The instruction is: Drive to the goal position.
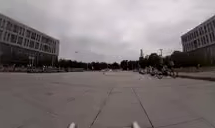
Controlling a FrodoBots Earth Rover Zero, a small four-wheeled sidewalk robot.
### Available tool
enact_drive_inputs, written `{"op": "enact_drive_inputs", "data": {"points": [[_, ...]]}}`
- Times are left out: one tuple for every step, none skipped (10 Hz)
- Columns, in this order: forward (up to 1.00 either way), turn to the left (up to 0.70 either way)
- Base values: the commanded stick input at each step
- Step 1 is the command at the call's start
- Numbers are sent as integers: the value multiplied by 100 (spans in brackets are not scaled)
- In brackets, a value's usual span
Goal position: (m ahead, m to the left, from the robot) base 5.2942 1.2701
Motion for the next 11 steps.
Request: {"op": "enact_drive_inputs", "data": {"points": [[70, 1], [70, 2], [70, 3], [70, 2], [70, 1], [70, 1], [70, 1], [70, 1], [70, 1], [70, 1], [70, 1]]}}
